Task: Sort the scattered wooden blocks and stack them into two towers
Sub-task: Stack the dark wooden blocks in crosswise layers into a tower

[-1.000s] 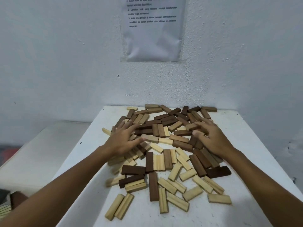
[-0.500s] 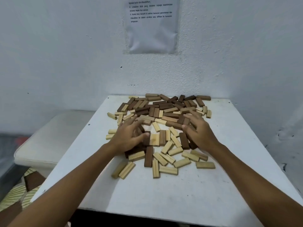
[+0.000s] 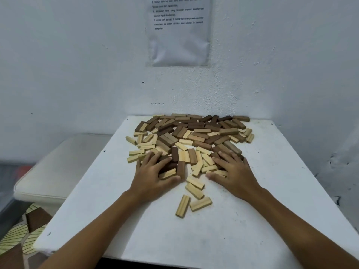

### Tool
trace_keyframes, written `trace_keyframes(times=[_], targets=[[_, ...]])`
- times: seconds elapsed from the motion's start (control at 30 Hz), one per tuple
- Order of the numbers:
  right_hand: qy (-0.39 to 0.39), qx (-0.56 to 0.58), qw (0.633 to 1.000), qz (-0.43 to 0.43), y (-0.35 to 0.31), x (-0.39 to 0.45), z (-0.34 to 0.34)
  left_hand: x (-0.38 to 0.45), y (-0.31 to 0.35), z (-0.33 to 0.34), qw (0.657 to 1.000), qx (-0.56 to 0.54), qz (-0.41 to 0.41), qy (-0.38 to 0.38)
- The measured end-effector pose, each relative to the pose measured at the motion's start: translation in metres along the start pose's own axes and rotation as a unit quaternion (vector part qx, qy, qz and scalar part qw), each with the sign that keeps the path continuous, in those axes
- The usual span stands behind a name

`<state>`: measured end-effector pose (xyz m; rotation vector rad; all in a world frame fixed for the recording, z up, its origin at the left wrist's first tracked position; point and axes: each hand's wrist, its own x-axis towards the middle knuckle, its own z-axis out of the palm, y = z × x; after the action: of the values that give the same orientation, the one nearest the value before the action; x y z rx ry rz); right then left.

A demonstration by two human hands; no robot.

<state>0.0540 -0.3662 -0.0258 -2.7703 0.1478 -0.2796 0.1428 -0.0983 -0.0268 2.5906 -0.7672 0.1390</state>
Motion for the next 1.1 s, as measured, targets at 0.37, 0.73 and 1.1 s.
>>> trace_keyframes(times=[0.37,0.73,1.1], targets=[[0.133,0.089,0.985,-0.072,-0.025,0.053,-0.022,0.053,0.037,-0.016,0.993,-0.031,0.006,0.117],[-0.013,-0.132,0.980,-0.145,0.001,0.036,0.008,0.024,-0.002,-0.003,0.971,0.109,0.164,-0.138],[0.153,-0.003,0.976,-0.155,0.014,0.115,0.006,0.114,0.018,0.006,0.987,0.068,0.148,0.002]])
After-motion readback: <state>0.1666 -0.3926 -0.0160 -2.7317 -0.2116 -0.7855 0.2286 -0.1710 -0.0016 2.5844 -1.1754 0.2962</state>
